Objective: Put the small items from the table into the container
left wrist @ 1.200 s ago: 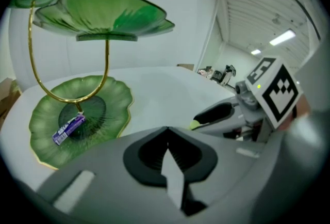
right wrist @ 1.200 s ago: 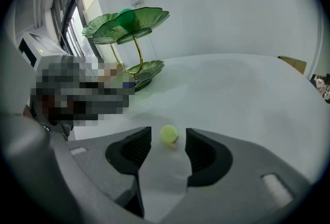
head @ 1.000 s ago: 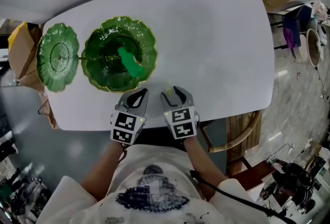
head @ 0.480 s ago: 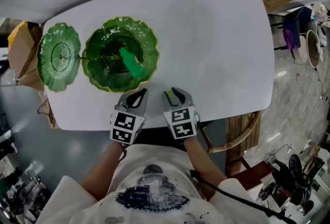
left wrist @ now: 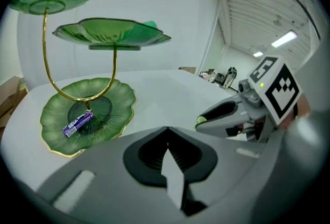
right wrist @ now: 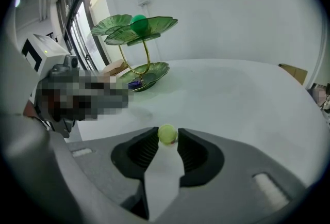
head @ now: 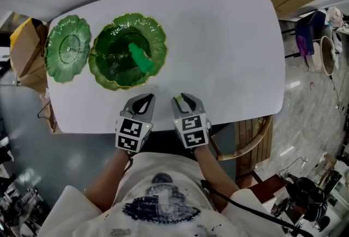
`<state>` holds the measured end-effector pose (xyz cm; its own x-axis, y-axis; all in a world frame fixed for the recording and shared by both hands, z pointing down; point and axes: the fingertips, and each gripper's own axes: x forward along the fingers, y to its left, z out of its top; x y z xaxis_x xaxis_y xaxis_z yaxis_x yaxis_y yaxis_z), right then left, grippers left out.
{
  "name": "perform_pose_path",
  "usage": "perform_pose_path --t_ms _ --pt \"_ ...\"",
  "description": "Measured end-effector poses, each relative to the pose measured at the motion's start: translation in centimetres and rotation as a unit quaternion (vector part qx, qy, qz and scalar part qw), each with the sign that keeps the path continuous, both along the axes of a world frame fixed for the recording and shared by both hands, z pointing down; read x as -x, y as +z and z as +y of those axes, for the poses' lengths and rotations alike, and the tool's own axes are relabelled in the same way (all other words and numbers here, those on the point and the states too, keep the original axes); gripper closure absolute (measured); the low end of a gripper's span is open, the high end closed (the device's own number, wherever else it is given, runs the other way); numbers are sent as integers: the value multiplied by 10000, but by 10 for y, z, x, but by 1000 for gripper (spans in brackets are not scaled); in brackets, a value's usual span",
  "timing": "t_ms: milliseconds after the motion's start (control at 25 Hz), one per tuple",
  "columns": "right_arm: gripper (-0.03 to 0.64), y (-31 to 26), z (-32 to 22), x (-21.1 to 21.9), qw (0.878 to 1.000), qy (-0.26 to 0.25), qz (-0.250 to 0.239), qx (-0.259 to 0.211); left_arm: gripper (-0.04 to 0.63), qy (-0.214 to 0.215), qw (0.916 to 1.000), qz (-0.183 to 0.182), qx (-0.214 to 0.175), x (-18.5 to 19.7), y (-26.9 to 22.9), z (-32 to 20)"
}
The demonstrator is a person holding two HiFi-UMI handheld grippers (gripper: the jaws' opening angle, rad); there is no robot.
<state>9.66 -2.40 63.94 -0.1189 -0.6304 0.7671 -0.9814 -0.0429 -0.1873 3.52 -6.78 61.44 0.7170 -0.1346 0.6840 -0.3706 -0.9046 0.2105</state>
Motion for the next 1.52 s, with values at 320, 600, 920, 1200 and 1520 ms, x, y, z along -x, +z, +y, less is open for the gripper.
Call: perform_pose_path --t_ms 320,600,920,1200,1520 --pt "503 -35 33 14 9993 -74 146 -338 606 -127 9994 154 -274 22 -28 33" --pt "503 -57 73 30 9980 -115 283 -550 605 -256 9977 323 -541 46 -40 69" --pt "503 -83 102 34 9955 -105 480 -812 605 -325 9968 382 -628 63 -67 100" --pt "503 -111 105 47 9928 -176 452 -1096 606 -419 9939 445 -917 74 -95 105" --pt "503 -120 99 80 9911 -489 352 -1186 606 -747 9903 445 -1085 106 -107 102"
